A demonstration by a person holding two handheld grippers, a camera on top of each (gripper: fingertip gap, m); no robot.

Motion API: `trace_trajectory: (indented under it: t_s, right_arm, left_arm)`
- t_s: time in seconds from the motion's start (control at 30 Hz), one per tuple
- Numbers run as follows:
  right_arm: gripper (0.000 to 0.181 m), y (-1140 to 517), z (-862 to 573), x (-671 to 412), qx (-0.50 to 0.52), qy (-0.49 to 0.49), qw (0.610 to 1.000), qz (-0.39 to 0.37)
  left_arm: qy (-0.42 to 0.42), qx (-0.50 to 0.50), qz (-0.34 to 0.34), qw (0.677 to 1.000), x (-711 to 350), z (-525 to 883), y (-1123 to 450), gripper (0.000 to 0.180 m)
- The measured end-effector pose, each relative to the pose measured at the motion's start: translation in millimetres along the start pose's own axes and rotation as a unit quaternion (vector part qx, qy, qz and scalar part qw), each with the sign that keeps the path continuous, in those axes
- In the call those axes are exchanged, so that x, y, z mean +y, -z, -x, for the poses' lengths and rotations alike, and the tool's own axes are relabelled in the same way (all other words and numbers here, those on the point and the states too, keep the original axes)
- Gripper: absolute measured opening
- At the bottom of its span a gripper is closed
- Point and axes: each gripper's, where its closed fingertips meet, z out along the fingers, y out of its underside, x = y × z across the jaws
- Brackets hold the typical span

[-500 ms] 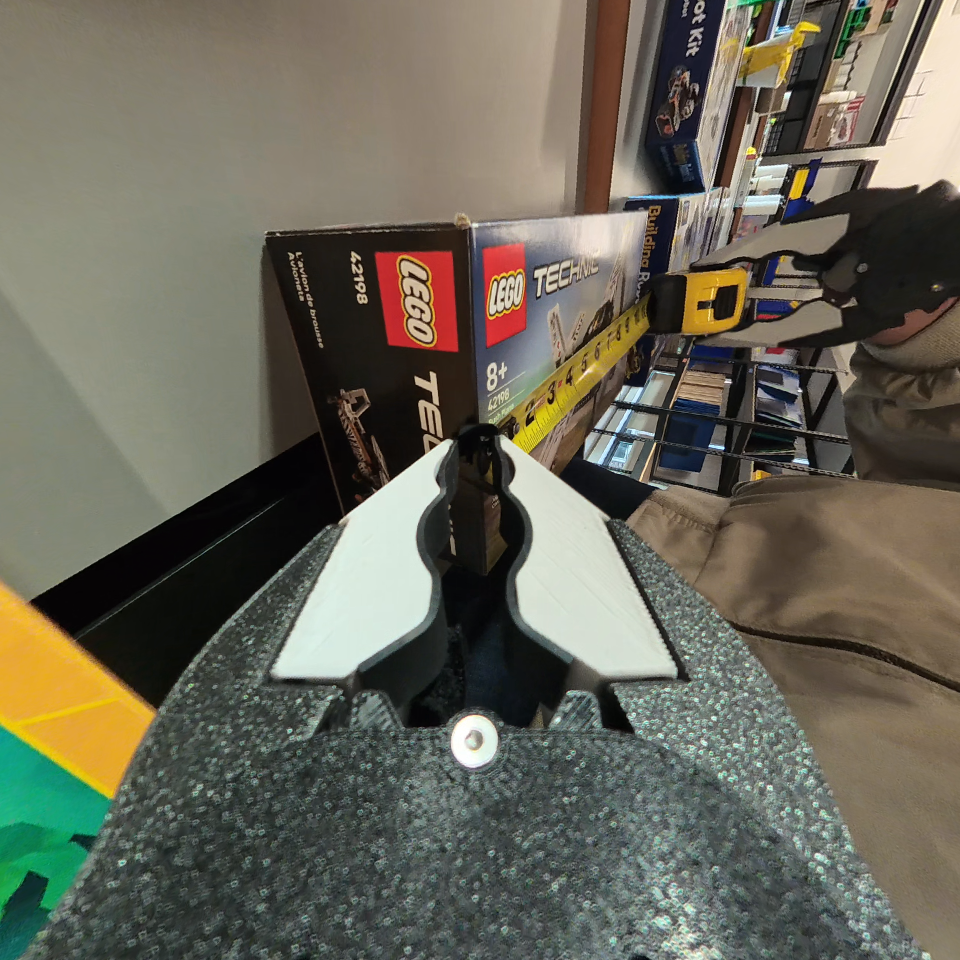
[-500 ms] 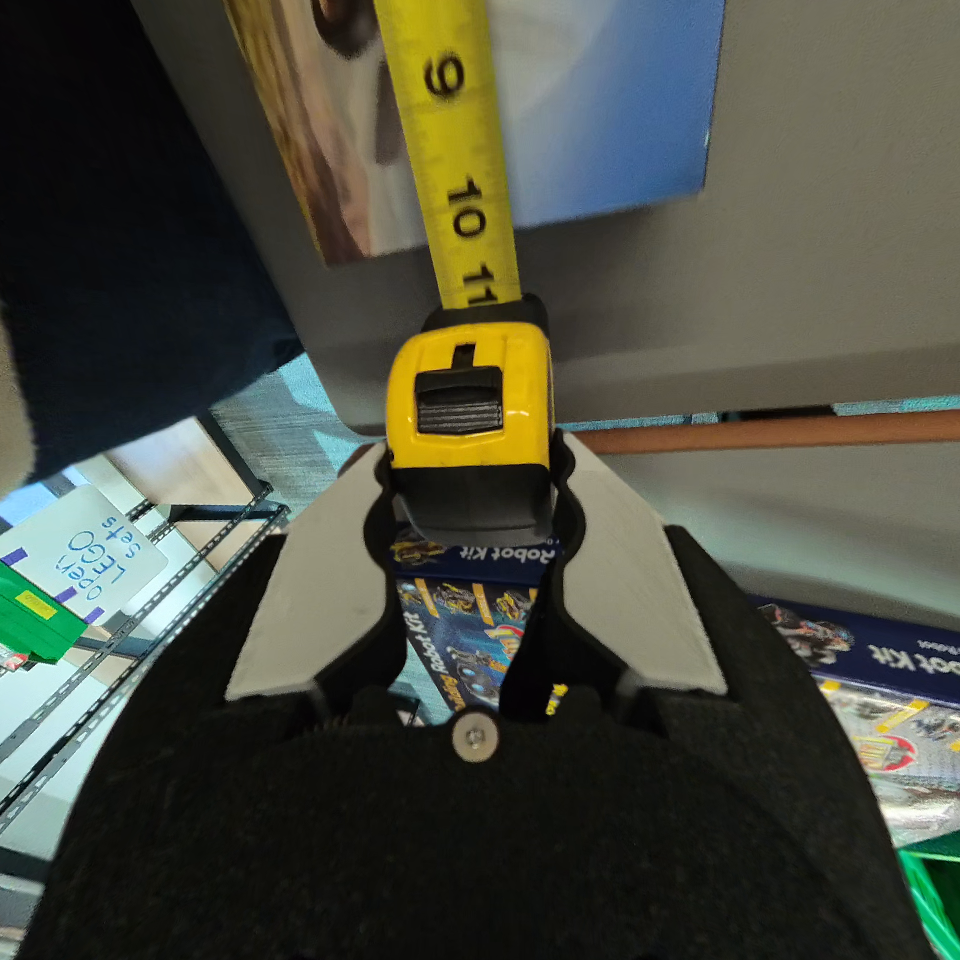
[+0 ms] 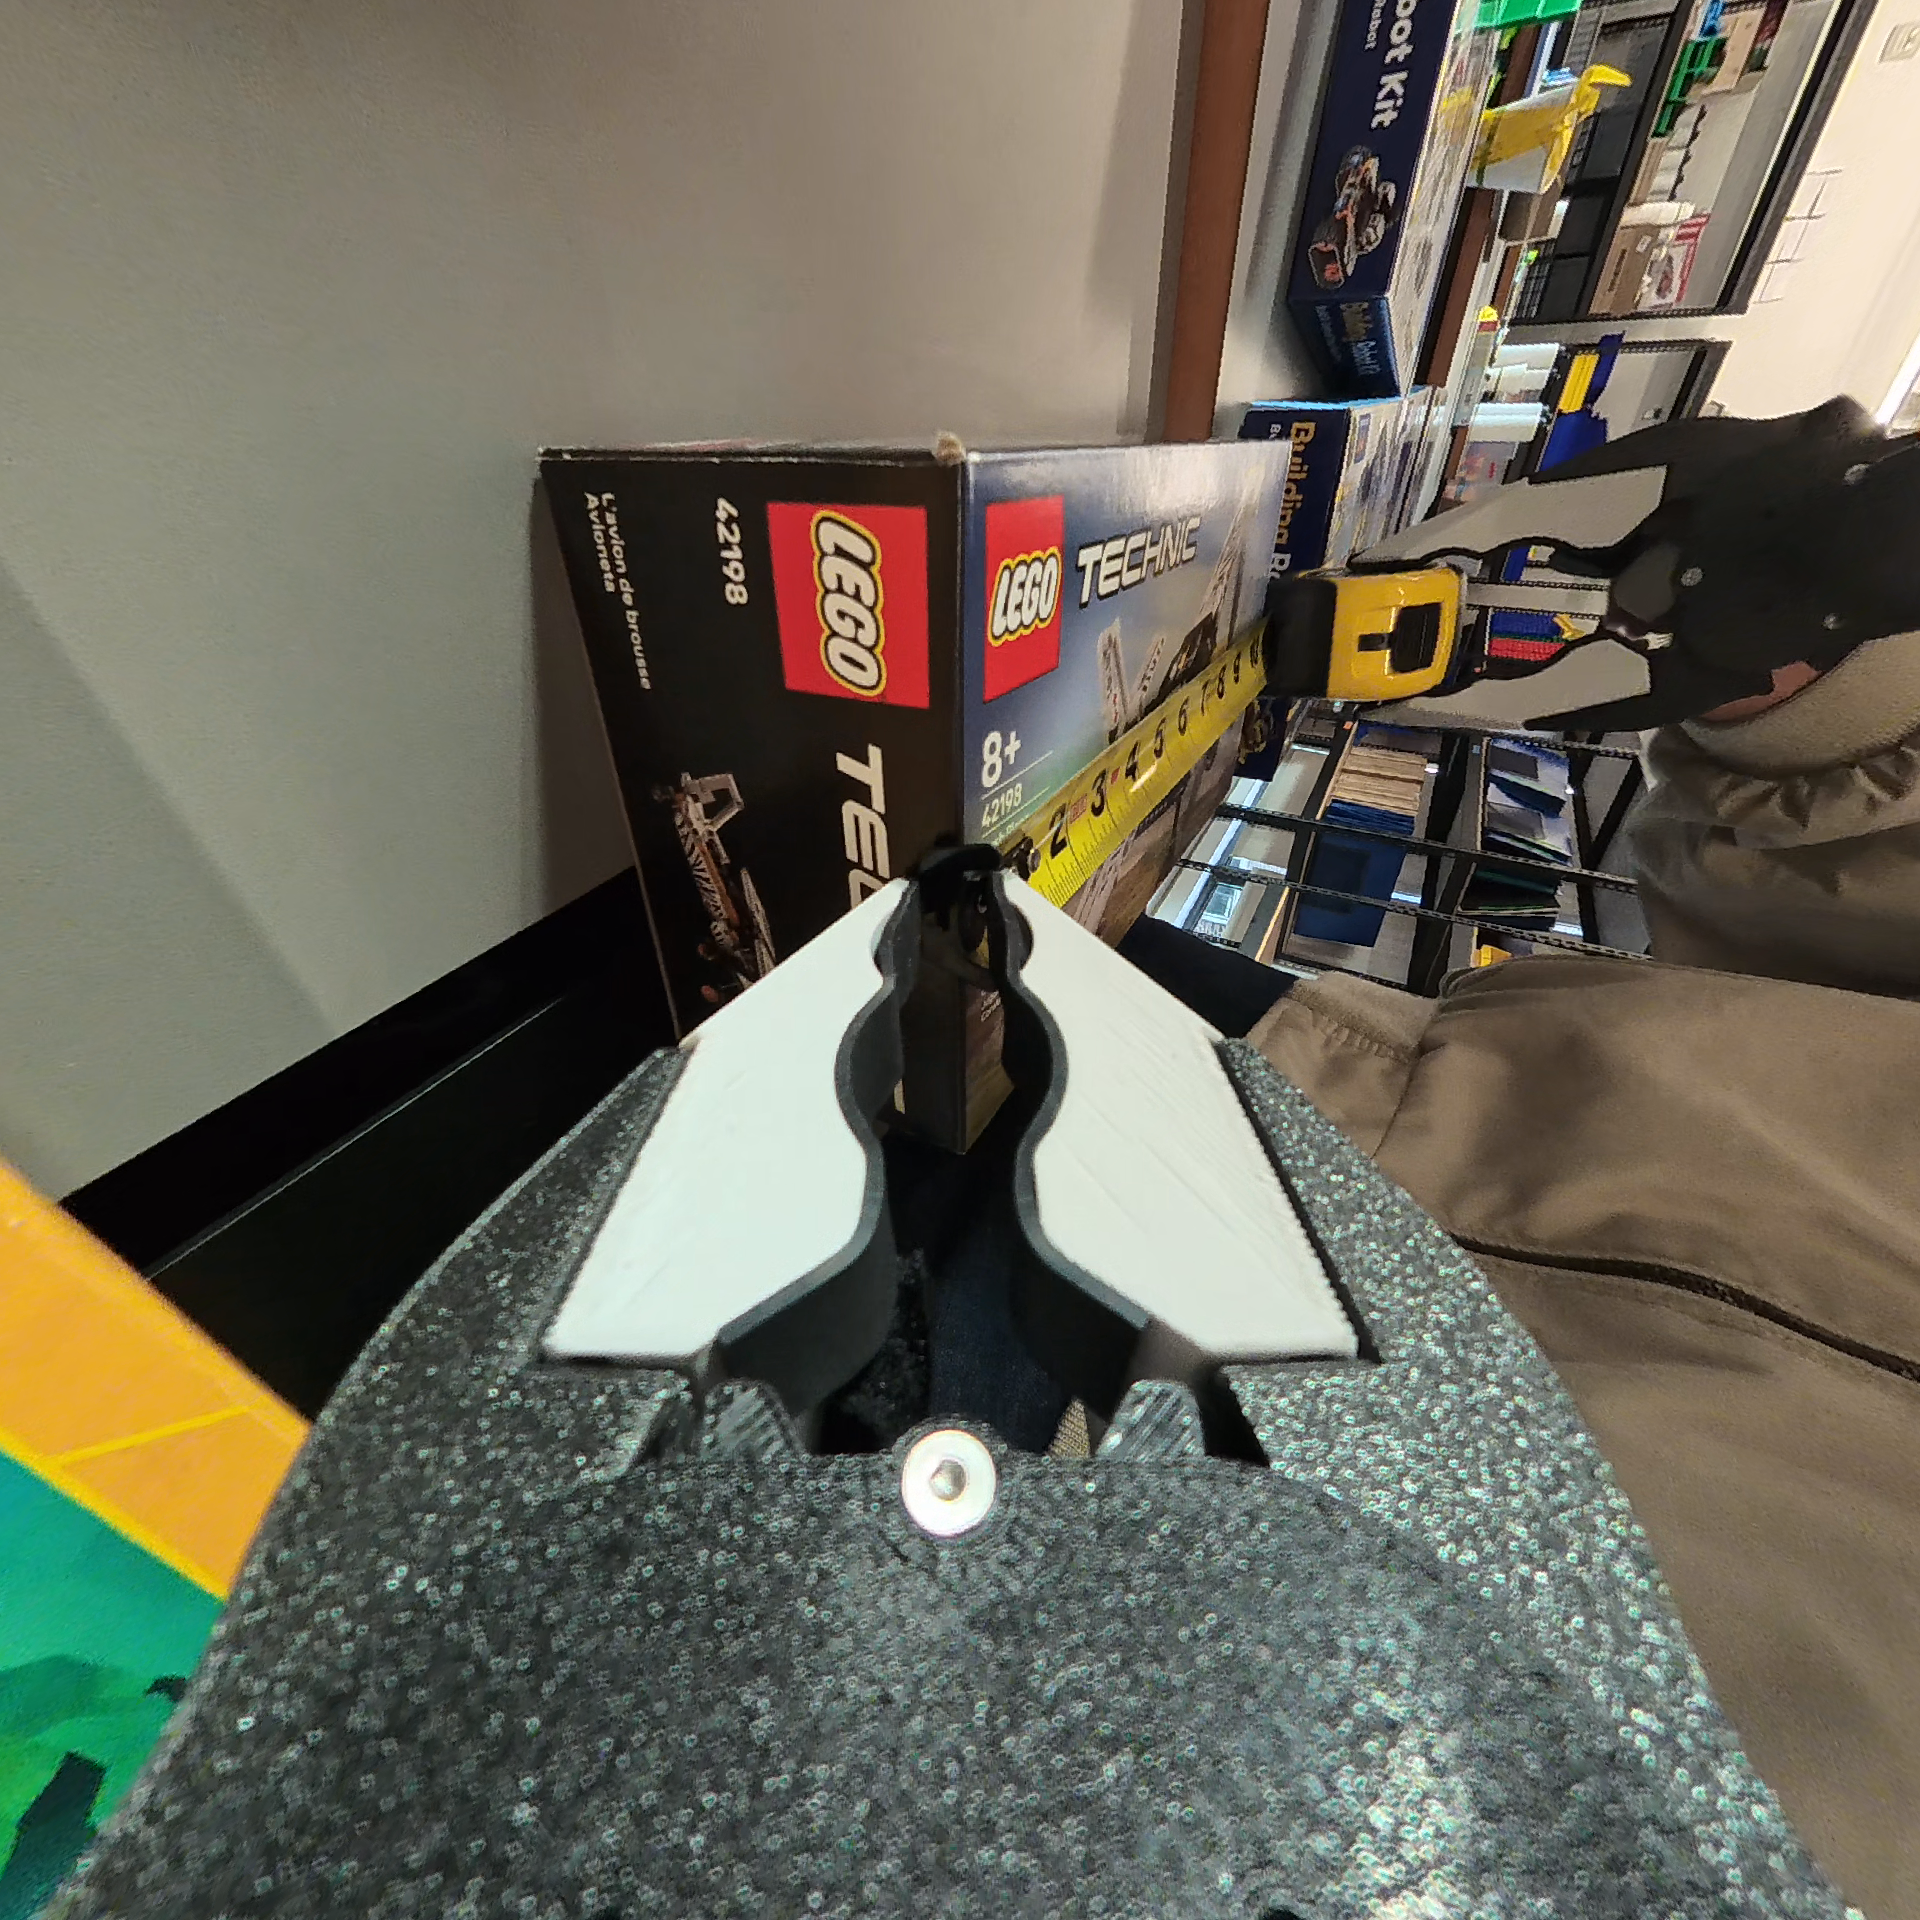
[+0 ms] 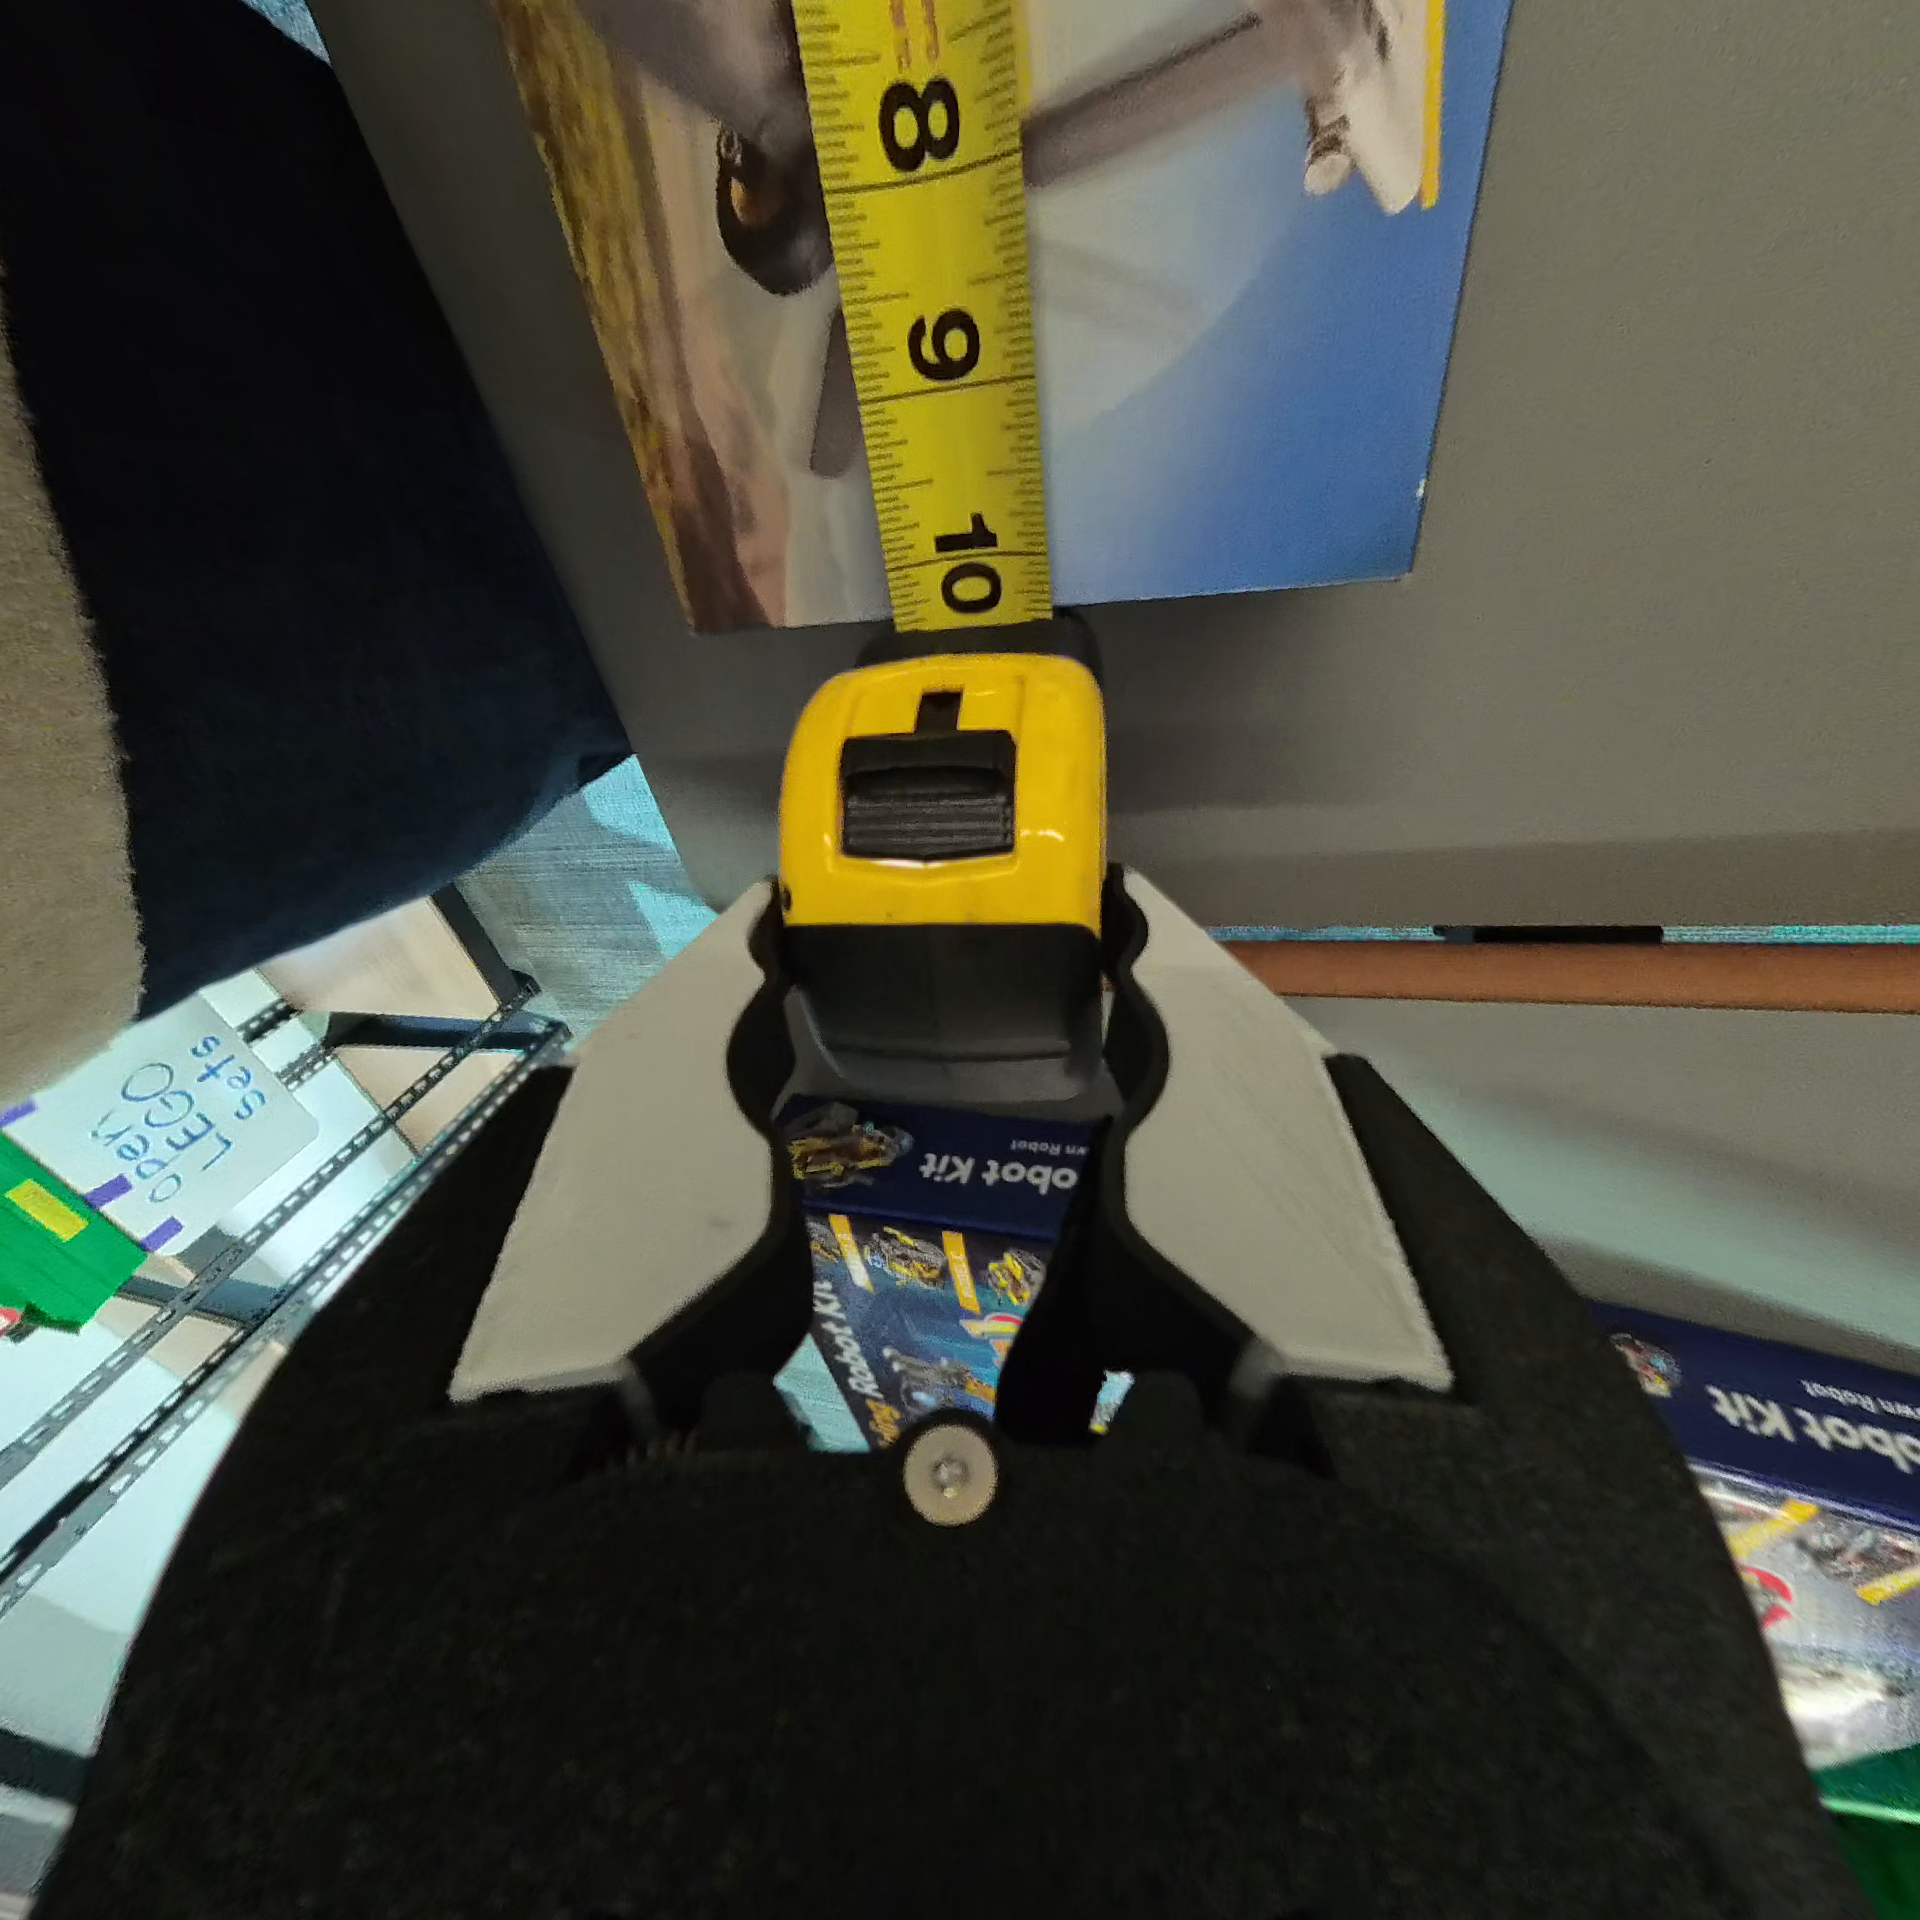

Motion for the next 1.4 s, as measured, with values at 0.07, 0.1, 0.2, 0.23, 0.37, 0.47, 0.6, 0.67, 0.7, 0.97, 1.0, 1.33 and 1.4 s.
trace_trajectory:
  t_s: [0.07, 0.1, 0.2, 0.23, 0.37, 0.47, 0.6, 0.67, 0.7, 0.97, 1.0, 1.33, 1.4]
  right_arm:
    - [0.059, 0.1, 0.6, 2.1, 0.001, -0.009, 1.000, -0.009]
    - [0.059, -0.2, 1.5, 2.6, -0.001, -0.016, 1.000, -0.017]
    - [0.059, -0.1, 2.1, 1.6, 0.006, -0.011, 1.000, -0.011]
    - [0.059, -0.1, 2.0, 1.4, 0.007, -0.009, 1.000, -0.007]
    - [0.059, -0.1, 1.2, 2.9, 0.006, -0.008, 1.000, -0.003]
    - [0.059, -0.1, 0.5, 3.0, 0.006, -0.004, 1.000, 0.003]
    - [0.059, 0.6, 0.1, 1.8, 0.005, -0.003, 1.000, 0.010]
    - [0.059, 0.9, -0.1, 1.4, 0.005, -0.003, 1.000, 0.011]
    - [0.059, 1.0, -0.1, 1.4, 0.005, -0.003, 1.000, 0.012]
    - [0.059, 0.7, -0.8, 1.3, 0.003, -0.004, 1.000, 0.016]
    - [0.058, 0.8, -0.8, 1.3, 0.003, -0.004, 1.000, 0.016]
    - [0.058, 1.6, -0.9, 1.3, 0.007, -0.002, 1.000, 0.023]
    - [0.058, 1.8, -0.6, 0.9, 0.006, -0.002, 1.000, 0.024]
  left_arm:
    - [0.000, 0.000, 0.000, 1.000, 0.5, 0.2, 0.5, 0.012]
    - [0.001, 0.002, 0.000, 1.000, 0.8, 0.4, 0.7, 0.012]
    - [0.009, 0.009, -0.003, 1.000, 1.3, 1.6, 1.3, 0.012]
    - [0.010, 0.010, -0.004, 1.000, 1.2, 1.9, 1.5, 0.012]
    - [0.018, 0.021, 0.002, 1.000, 2.7, -1.2, -0.6, 0.012]
    - [0.018, 0.025, 0.007, 1.000, 2.9, -0.9, -0.4, 0.013]
    - [0.020, 0.028, 0.011, 0.999, 2.8, -0.3, -0.3, 0.013]
    - [0.018, 0.027, 0.012, 0.999, 2.3, 0.0, -0.5, 0.013]
    - [0.018, 0.027, 0.013, 0.999, 2.3, -0.1, -0.6, 0.013]
    - [0.028, 0.038, 0.013, 0.999, 2.3, 1.3, -0.1, 0.014]
    - [0.029, 0.039, 0.013, 0.999, 2.3, 1.2, -0.1, 0.014]
    - [-0.004, -0.029, 0.018, 0.999, 5.4, 15.1, -3.8, 0.055]
    - [-0.006, -0.035, 0.014, 0.999, 5.3, 17.7, -3.6, 0.059]
